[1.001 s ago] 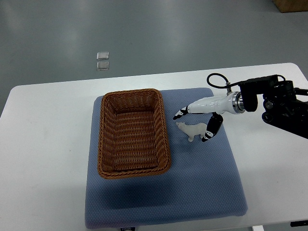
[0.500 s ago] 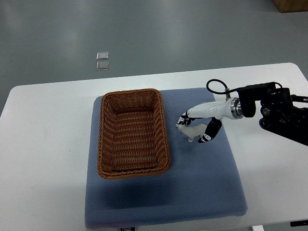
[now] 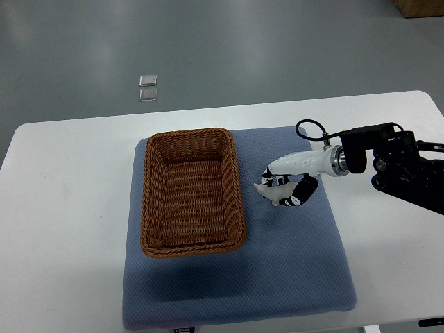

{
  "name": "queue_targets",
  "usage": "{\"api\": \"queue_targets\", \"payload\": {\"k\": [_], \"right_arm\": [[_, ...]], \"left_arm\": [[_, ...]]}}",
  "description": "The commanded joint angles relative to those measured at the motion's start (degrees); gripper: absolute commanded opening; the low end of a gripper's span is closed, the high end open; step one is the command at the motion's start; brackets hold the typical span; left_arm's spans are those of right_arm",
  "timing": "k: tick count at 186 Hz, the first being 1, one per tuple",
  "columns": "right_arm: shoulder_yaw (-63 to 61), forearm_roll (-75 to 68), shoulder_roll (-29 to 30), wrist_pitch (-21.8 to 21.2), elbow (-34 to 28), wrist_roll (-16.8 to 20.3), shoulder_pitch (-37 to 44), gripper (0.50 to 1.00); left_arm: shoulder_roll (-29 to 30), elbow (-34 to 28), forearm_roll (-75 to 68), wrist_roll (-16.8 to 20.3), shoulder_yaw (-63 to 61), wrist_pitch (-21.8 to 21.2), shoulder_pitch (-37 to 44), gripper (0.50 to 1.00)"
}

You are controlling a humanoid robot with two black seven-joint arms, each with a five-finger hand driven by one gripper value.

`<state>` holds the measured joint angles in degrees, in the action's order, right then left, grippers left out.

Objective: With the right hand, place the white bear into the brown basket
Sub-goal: 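Lower the right hand onto the white bear and close fingers around it, then lift the bear and carry it with the right hand into the basket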

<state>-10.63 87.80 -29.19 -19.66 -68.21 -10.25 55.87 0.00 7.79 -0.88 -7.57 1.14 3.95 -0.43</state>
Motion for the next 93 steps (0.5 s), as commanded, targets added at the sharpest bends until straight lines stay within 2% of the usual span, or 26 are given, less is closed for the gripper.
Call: {"api": "queue_targets", "payload": {"k": [1, 52, 93], "right_arm": [[-0.2, -0.2, -0.4, -0.1, 0.0, 0.0, 0.4, 0.5], [-0.7, -0.9, -2.4, -1.3, 0.0, -0.1, 5.6, 0.5], [-0.5, -0.9, 0.6, -5.0, 0.0, -0.1, 12.8, 0.5]], "left_arm": [[0.0, 0.0, 0.0, 0.0, 0.0, 0.0, 0.1, 1.0], [0.0, -0.1, 0.0, 0.0, 0.0, 0.0, 0.0, 1.0], [0.0, -0.1, 0.0, 0.0, 0.0, 0.0, 0.0, 1.0]]}}
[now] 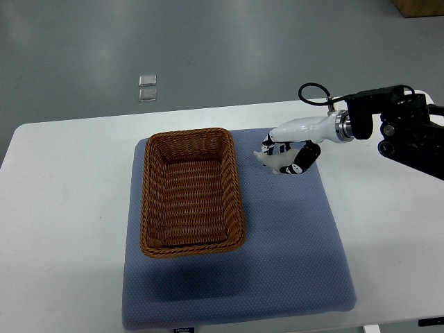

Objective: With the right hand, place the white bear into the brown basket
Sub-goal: 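Lift the bear and carry it with the right hand into the basket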

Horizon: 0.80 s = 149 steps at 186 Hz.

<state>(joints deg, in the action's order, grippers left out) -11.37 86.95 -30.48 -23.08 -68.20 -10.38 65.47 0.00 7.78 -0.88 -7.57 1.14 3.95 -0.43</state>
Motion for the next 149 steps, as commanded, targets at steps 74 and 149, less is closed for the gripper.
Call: {"api": "queue_targets", "payload": {"k": [74, 149], "right_arm": [[0.9, 0.1, 15.5, -10.8, 0.0, -0.2, 10.3, 0.5], [1.0, -0.1, 23.8, -11.9, 3.2, -0.2, 9.1, 0.5]], "left_arm": [[0.0, 0.0, 0.0, 0.0, 0.1, 0.0, 0.1, 1.0], [0.0, 0.0, 0.0, 0.0, 0.1, 0.0, 0.1, 1.0]]}}
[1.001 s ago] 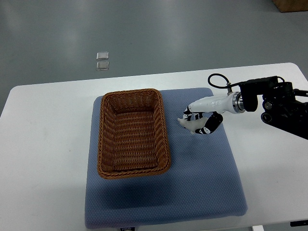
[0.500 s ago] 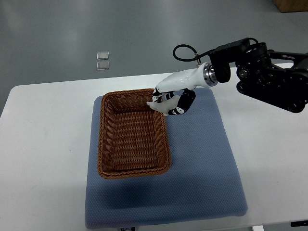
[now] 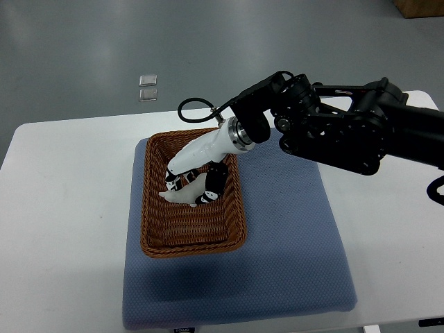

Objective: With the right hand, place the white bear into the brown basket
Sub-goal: 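Lift the bear and carry it with the right hand into the basket, then open the right hand to release the bear and lift away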

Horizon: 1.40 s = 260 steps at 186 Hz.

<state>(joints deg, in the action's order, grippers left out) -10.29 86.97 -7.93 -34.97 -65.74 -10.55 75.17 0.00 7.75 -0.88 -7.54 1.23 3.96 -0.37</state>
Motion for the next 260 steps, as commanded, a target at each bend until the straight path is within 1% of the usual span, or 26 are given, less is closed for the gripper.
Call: {"api": "queue_targets", "payload": {"k": [1, 18, 57, 71, 124, 164, 173, 190, 197, 200, 206, 207, 208, 209, 210, 211, 212, 213, 214, 215, 217, 218, 220, 231, 250, 260], "right_arm": [[-0.1, -0.1, 1.2, 0.0, 0.7, 0.0, -0.5, 0.5], [-0.1, 0.4, 2.2, 0.1, 2.7, 0.1, -1.5, 0.5], [-0.2, 0.7, 6.1, 0.8, 11.6, 0.3, -4.3, 0.502], [-0.2, 0.7, 7.2, 0.9, 13.7, 0.3, -5.1, 0.507], [-0.3, 0.7, 7.9, 1.0, 15.9, 0.3, -6.2, 0.527], [-0.2, 0.7, 7.9, 1.0, 16.2, 0.4, -7.1, 0.543], [-0.2, 0.7, 7.9, 1.4, 16.4, 0.4, -7.1, 0.576], [-0.2, 0.7, 7.9, 1.7, 16.7, 0.4, -7.1, 0.617], [-0.2, 0.7, 7.9, 1.7, 16.7, 0.4, -7.1, 0.654], [-0.2, 0.7, 7.9, 1.8, 16.7, 0.4, -7.1, 0.658], [-0.2, 0.7, 7.9, 1.8, 16.7, 0.4, -7.1, 0.682], [-0.2, 0.7, 7.9, 1.8, 16.7, 0.4, -7.1, 0.692], [-0.2, 0.7, 7.9, 1.8, 16.7, 0.4, -7.1, 0.693], [-0.2, 0.7, 7.9, 1.8, 16.7, 0.4, -7.1, 0.707], [-0.2, 0.7, 7.9, 1.8, 16.7, 0.4, -7.1, 0.707], [-0.2, 0.7, 7.9, 1.8, 16.7, 0.4, -7.1, 0.723], [-0.2, 0.7, 7.9, 1.8, 16.7, 0.4, -7.1, 0.723], [-0.2, 0.7, 7.9, 1.8, 16.7, 0.4, -7.1, 0.743], [-0.2, 0.7, 7.9, 1.8, 16.7, 0.4, -7.1, 0.744], [-0.3, 0.7, 7.9, 1.9, 16.7, 0.4, -7.1, 0.764], [-0.3, 0.7, 7.9, 1.9, 16.7, 0.4, -7.1, 0.764], [-0.3, 0.7, 7.9, 1.9, 16.7, 0.4, -7.1, 0.778], [-0.3, 0.7, 7.9, 1.9, 16.7, 0.4, -7.1, 0.789], [-0.3, 0.7, 7.9, 1.9, 16.7, 0.4, -7.1, 0.801], [-0.3, 0.4, 7.9, 1.8, 16.6, 0.4, -7.1, 0.86], [-0.3, 0.1, 7.9, 1.8, 16.6, 0.4, -7.0, 0.862]], "left_arm": [[0.0, 0.0, 0.0, 0.0, 0.0, 0.0, 0.0, 1.0], [0.0, 0.1, 0.0, 0.0, 0.0, 0.0, 0.0, 1.0], [0.0, 0.1, 0.0, 0.0, 0.0, 0.0, 0.0, 1.0], [0.0, 0.1, 0.0, 0.0, 0.0, 0.0, 0.0, 1.0], [0.0, 0.1, 0.0, 0.0, 0.0, 0.0, 0.0, 1.0], [0.0, 0.0, 0.0, 0.0, 0.0, 0.0, 0.0, 1.0], [0.0, 0.0, 0.0, 0.0, 0.0, 0.0, 0.0, 1.0], [0.0, 0.1, 0.0, 0.0, 0.0, 0.0, 0.0, 1.0], [0.0, 0.0, 0.0, 0.0, 0.0, 0.0, -0.1, 1.0], [0.0, 0.0, 0.0, 0.0, 0.1, 0.0, 0.0, 1.0], [0.0, 0.0, 0.0, 0.0, 0.0, 0.0, 0.0, 1.0], [0.0, 0.0, 0.0, 0.0, 0.0, 0.0, 0.0, 1.0], [0.0, 0.0, 0.0, 0.0, 0.0, 0.0, 0.0, 1.0], [0.0, 0.1, 0.0, 0.0, 0.0, 0.0, 0.0, 1.0], [0.0, 0.1, 0.0, 0.0, 0.0, 0.0, 0.0, 1.0], [0.0, 0.1, 0.0, 0.0, 0.1, 0.0, 0.0, 1.0], [0.0, 0.1, 0.0, 0.0, 0.1, 0.0, 0.0, 1.0], [0.0, 0.0, 0.0, 0.0, 0.1, 0.0, 0.0, 1.0], [0.0, 0.0, 0.0, 0.0, 0.1, 0.0, 0.0, 1.0], [0.0, 0.0, 0.0, 0.0, 0.0, 0.0, 0.0, 1.0], [0.0, 0.0, 0.0, 0.0, 0.0, 0.0, 0.0, 1.0], [0.0, 0.1, 0.0, 0.0, 0.1, 0.0, 0.0, 1.0], [0.0, 0.1, 0.0, 0.0, 0.0, 0.0, 0.0, 1.0], [0.0, 0.1, 0.0, 0.0, 0.0, 0.0, 0.0, 1.0], [0.0, 0.1, 0.0, 0.0, 0.0, 0.0, 0.0, 1.0], [0.0, 0.0, 0.0, 0.0, 0.1, 0.0, 0.0, 1.0]]}}
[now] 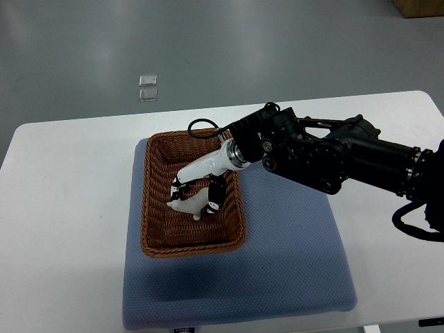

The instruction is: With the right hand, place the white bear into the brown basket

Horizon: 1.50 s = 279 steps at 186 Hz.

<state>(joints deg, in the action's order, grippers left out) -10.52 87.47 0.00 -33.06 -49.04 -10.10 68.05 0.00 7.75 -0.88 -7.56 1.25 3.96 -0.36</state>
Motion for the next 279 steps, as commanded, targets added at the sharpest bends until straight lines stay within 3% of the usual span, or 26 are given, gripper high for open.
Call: {"api": "queue_targets", "payload": {"k": [1, 42, 74, 108, 134, 162, 192, 226, 245, 279], "right_arm": [[0.0, -0.4, 0.0, -0.2, -0.1, -0.1, 0.2, 0.862], [-1.0, -2.8, 0.0, -0.9, -1.1, -0.4, 1.7, 0.905], [-7.3, -12.4, -1.0, 1.6, -1.1, -0.5, 1.7, 0.911], [-17.5, -15.8, -5.2, 4.8, -0.8, -0.7, -4.4, 0.911], [-29.0, -18.4, -5.5, 9.9, -0.4, -1.0, -11.3, 0.911], [-39.7, -21.1, -4.7, 18.0, 0.4, -4.6, -18.6, 0.911], [-43.3, -26.4, -2.8, 27.5, 1.0, -9.0, -24.0, 0.911], [-43.5, -37.4, -1.1, 37.3, 3.1, -9.7, -27.6, 0.911], [-43.4, -46.4, -0.4, 39.7, 5.9, -9.8, -28.2, 0.911], [-43.2, -54.9, -0.3, 39.4, 9.2, -9.8, -28.2, 0.913]], "left_arm": [[0.0, 0.0, 0.0, 0.0, 0.1, 0.0, 0.0, 1.0], [0.0, 0.0, 0.0, 0.0, 0.1, 0.0, 0.0, 1.0], [0.0, 0.0, 0.0, 0.0, 0.1, 0.0, 0.0, 1.0], [0.0, 0.1, 0.0, 0.0, 0.0, 0.0, 0.0, 1.0], [0.0, 0.1, 0.0, 0.0, 0.0, 0.0, 0.0, 1.0], [0.0, 0.0, 0.0, 0.0, 0.1, 0.0, 0.0, 1.0], [0.0, 0.0, 0.0, 0.0, 0.1, 0.0, 0.0, 1.0], [0.0, 0.0, 0.0, 0.0, 0.1, 0.0, 0.0, 1.0], [0.0, 0.1, 0.0, 0.0, 0.1, 0.0, 0.0, 1.0], [0.0, 0.0, 0.0, 0.0, 0.1, 0.0, 0.0, 1.0]]}}
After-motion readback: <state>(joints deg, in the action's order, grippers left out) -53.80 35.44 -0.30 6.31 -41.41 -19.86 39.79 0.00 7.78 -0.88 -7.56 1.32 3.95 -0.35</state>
